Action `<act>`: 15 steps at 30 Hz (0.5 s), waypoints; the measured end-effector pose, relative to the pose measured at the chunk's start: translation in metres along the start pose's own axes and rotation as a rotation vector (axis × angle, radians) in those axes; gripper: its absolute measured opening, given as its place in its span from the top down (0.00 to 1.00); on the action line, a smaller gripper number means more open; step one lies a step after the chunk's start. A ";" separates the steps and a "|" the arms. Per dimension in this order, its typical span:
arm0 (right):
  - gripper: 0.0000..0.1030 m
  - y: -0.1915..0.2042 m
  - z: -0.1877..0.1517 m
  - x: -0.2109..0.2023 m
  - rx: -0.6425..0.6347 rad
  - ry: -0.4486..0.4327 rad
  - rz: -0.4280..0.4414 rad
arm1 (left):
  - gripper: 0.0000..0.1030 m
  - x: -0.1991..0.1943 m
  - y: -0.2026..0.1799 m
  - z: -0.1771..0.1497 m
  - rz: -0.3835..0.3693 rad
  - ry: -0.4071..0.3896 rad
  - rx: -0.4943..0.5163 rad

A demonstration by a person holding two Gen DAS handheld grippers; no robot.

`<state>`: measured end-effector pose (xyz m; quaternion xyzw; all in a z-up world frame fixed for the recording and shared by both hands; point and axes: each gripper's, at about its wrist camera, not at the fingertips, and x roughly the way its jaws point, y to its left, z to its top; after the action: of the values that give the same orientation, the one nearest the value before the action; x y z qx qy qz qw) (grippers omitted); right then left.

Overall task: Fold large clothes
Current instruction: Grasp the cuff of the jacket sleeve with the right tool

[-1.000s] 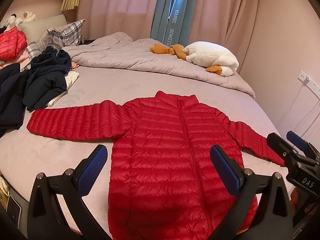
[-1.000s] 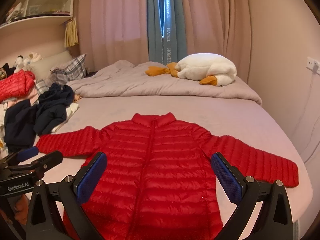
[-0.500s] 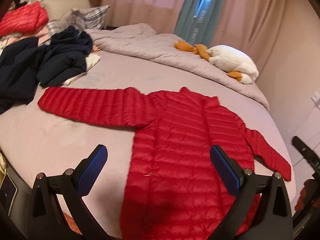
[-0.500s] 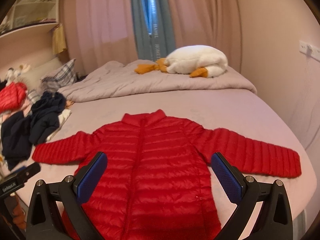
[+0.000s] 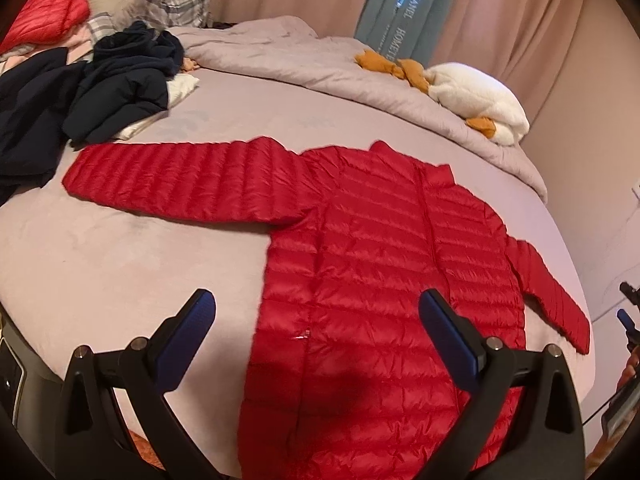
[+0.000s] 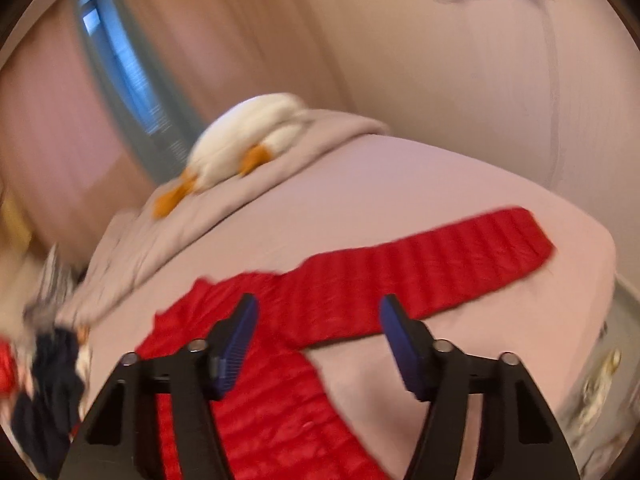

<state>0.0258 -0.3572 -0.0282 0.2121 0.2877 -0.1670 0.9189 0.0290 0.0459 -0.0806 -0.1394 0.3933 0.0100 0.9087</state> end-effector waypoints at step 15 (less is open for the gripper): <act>0.64 -0.153 -0.010 0.043 0.489 0.050 -0.142 | 0.07 0.055 -0.057 -0.023 -0.058 0.158 0.142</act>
<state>-0.0105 -0.4908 -0.1064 0.4113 0.2757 -0.2903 0.8188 0.0576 -0.0201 -0.1207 -0.0861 0.4595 -0.0552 0.8823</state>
